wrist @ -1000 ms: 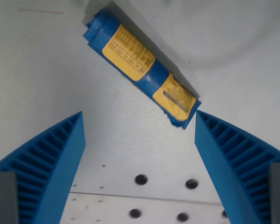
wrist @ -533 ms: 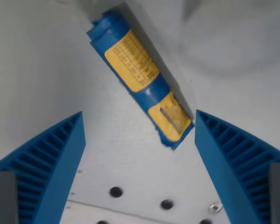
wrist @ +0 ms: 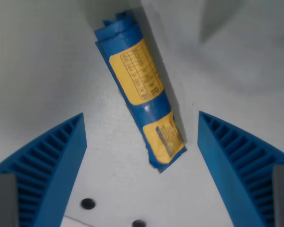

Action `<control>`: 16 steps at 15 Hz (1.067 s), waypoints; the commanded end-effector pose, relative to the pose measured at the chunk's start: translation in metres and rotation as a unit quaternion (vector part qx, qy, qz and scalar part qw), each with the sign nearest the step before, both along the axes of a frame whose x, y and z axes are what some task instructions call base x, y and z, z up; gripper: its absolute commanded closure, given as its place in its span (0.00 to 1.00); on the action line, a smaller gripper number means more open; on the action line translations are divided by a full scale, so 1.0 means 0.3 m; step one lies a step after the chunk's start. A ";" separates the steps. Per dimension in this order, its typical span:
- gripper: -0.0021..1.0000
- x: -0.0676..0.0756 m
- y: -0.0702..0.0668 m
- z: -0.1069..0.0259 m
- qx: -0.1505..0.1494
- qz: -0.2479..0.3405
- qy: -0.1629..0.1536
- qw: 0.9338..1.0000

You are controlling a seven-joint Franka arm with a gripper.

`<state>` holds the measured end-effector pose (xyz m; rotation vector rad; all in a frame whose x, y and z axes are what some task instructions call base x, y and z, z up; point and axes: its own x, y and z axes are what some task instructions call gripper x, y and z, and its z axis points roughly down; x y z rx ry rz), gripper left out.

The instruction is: Move above the blue bag

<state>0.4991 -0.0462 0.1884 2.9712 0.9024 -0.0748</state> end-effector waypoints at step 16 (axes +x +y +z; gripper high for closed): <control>0.00 -0.002 0.009 -0.060 -0.029 0.090 -0.038 0.995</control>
